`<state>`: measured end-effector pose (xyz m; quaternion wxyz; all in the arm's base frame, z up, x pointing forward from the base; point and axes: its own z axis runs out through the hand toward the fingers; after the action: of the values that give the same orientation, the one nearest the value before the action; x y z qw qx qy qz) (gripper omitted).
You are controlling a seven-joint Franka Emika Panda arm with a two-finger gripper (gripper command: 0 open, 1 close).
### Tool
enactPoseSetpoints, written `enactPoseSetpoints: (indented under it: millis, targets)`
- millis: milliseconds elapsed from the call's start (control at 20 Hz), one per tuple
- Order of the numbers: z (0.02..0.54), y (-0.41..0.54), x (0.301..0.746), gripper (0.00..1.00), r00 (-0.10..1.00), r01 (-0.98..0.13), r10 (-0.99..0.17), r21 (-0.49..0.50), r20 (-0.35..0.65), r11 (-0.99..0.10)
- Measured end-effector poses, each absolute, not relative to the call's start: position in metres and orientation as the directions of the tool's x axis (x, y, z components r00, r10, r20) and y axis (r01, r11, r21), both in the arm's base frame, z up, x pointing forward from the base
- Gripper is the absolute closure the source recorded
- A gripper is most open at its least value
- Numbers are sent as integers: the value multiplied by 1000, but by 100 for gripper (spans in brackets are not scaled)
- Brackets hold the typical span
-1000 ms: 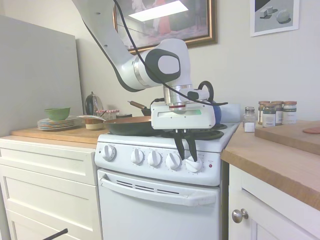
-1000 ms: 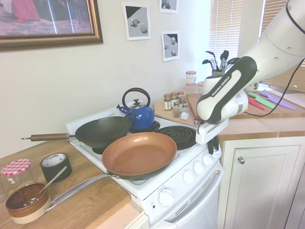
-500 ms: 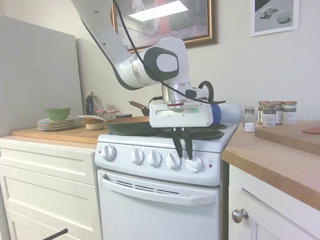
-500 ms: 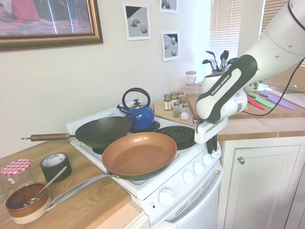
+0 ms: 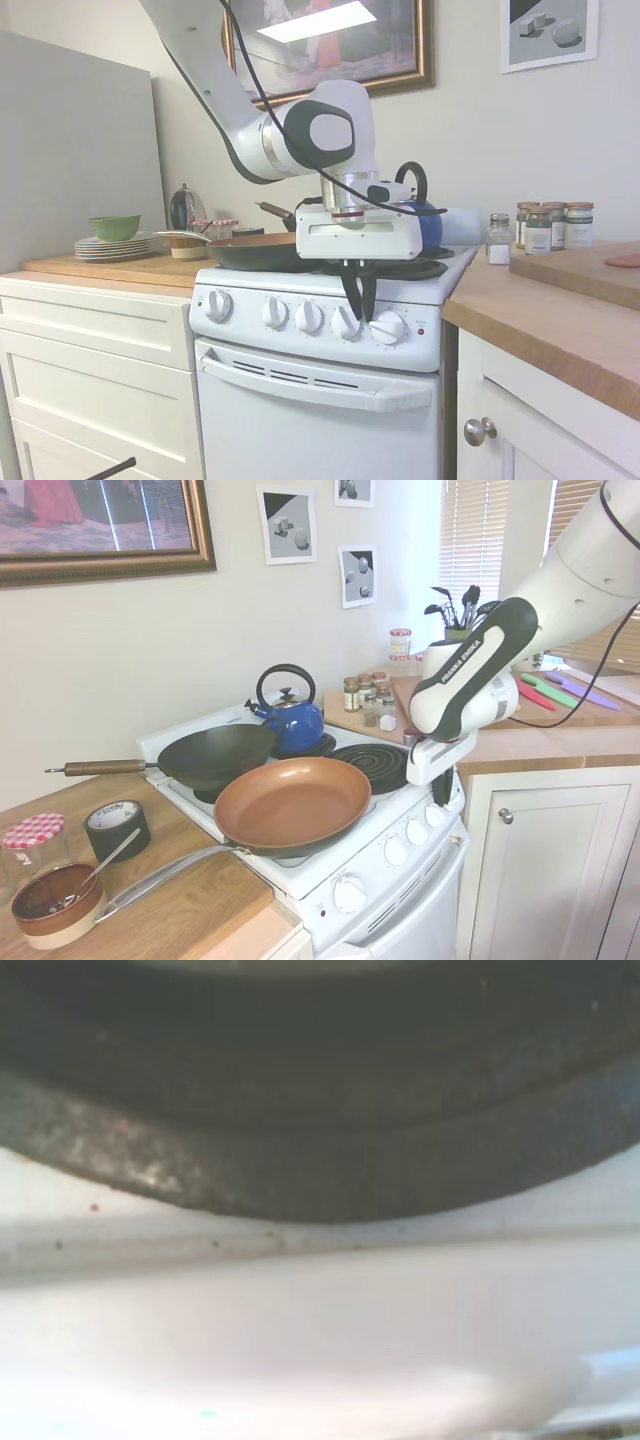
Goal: Turn on the stove on the bottom right
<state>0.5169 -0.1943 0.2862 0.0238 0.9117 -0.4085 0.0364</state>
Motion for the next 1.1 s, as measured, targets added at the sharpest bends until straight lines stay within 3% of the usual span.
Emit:
enactPoseSetpoints:
  millis: [1100]
  targets:
    - [249,-210,506,100,639,-769,-769,17,33,-639]
